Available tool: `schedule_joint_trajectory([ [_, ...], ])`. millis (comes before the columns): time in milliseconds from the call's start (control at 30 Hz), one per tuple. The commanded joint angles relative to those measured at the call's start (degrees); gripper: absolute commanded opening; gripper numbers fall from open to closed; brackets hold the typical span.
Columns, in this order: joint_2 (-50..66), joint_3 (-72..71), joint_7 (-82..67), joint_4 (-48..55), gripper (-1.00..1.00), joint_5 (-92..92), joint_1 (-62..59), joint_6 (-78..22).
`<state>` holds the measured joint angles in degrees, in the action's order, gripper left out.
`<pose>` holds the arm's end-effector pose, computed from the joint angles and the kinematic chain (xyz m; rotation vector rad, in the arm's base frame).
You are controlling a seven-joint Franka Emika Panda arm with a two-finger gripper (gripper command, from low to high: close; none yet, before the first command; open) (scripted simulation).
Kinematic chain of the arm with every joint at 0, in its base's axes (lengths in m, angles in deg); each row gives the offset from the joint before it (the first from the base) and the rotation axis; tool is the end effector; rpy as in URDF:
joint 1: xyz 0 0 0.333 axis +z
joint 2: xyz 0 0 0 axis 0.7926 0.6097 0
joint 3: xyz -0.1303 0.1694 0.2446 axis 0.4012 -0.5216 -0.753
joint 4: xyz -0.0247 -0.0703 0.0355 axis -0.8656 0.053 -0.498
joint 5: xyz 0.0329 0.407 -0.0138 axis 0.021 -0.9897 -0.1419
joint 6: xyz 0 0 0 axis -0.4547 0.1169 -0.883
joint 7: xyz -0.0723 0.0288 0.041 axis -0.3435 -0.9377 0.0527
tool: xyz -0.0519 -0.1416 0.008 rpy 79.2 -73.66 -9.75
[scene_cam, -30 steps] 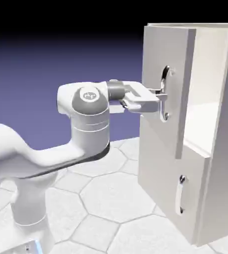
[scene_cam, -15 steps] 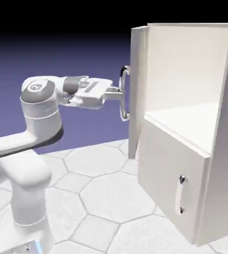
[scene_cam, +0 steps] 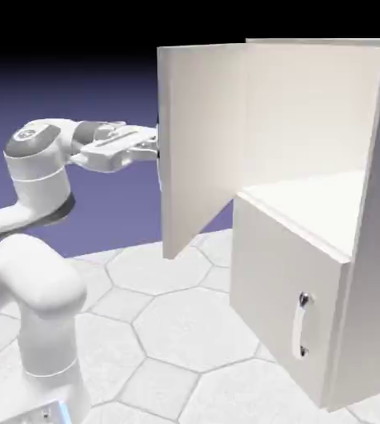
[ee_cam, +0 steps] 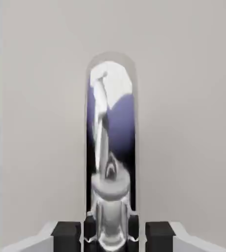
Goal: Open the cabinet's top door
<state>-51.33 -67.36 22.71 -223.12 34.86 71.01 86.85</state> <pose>0.1928 0.0274 0.5587 1.1371 1.0835 -0.0379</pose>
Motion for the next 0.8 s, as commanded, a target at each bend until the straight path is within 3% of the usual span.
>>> schedule_joint_trajectory([
  [0, 0.65, -2.08, 0.28, 0.6, -1.0, -1.79, -0.05, -1.32],
  [167, 4.77, -12.46, 1.82, 4.76, -1.0, -10.68, -1.82, -8.35],
  [467, -8.09, -20.26, -11.22, 3.26, -1.0, -28.58, -20.23, 6.54],
  [767, -8.51, -36.48, -15.23, 19.15, -1.0, -44.89, -33.26, -10.86],
])
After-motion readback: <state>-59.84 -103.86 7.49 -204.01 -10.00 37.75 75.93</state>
